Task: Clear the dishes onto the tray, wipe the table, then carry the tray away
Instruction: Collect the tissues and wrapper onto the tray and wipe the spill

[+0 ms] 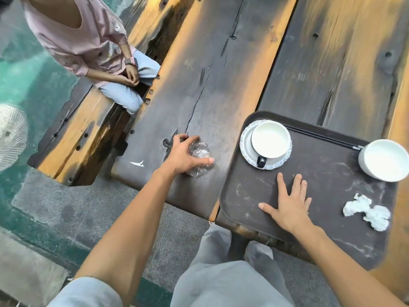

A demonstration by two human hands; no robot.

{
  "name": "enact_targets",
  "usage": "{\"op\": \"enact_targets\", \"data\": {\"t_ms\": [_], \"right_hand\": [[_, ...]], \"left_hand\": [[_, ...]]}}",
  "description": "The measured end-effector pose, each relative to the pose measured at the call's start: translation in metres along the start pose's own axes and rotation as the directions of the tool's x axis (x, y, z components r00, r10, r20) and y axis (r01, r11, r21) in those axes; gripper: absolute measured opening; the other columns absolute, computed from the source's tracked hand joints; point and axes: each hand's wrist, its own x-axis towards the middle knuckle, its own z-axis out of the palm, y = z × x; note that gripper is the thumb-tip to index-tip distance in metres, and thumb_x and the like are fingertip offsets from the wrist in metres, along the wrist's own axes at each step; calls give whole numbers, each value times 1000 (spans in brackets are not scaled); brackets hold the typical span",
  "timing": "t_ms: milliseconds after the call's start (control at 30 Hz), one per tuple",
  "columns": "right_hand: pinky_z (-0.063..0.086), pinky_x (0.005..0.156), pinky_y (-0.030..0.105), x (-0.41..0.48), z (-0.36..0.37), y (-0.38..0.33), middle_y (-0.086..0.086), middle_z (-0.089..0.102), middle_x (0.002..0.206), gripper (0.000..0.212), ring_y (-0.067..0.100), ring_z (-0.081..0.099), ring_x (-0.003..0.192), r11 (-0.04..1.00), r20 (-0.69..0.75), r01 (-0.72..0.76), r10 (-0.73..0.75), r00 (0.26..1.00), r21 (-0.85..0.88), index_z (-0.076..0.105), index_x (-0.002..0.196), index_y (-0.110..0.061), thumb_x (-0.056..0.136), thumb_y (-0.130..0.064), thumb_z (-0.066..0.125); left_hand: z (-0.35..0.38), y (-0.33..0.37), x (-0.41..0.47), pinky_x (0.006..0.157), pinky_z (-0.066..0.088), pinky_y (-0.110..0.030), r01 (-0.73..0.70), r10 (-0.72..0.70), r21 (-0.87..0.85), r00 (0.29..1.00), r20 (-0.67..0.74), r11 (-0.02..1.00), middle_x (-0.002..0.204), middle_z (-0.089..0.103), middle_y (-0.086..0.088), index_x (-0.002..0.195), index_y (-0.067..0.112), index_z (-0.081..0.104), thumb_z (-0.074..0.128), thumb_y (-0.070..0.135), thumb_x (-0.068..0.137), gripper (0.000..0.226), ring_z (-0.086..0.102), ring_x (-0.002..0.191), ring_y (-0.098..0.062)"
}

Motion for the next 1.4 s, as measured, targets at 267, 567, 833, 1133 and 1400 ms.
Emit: {"op": "enact_targets", "data": {"t_ms": [267,567,833,1133,1400], "right_hand": [[4,117,61,0,0,0,15,-31,158,108,34,-29,145,1000,-5,-10,10,1000,12,-15,155,-32,85,-62,62],[1,117,60,1,0,0,13,-31,158,109,32,-29,145,998,-26,-13,15,1000,61,-9,156,-34,82,-59,68],[4,118,60,-4,-5,0,13,-25,161,107,33,-24,147,998,-48,1,1,999,55,-5,156,-35,82,-60,68],[10,119,54,-4,-9,17,10,-22,163,98,30,-18,149,998,-33,55,-54,998,39,0,157,-35,88,-47,68],[8,119,55,-3,-5,17,11,-23,162,98,31,-20,149,998,-47,54,-53,997,27,-2,157,-35,89,-48,66]], "left_hand": [[-13,3,11,113,42,-37,-84,38,289,986,162,954,126,28,-4,148,23,51,92,15,74,85,49,101,-21],[8,15,2,97,42,-24,-18,38,223,995,-88,975,122,62,-13,119,8,73,72,9,91,28,62,113,-29],[66,41,-44,68,53,-22,-22,35,-95,990,136,995,88,72,5,96,22,67,66,2,92,21,65,71,-8],[133,52,-61,78,46,-28,-178,165,327,984,70,928,97,63,-2,109,13,68,71,28,92,22,62,89,-23],[131,53,-68,95,50,-43,-157,150,364,988,49,918,131,50,-7,131,8,58,66,31,96,43,61,107,-31]]}}
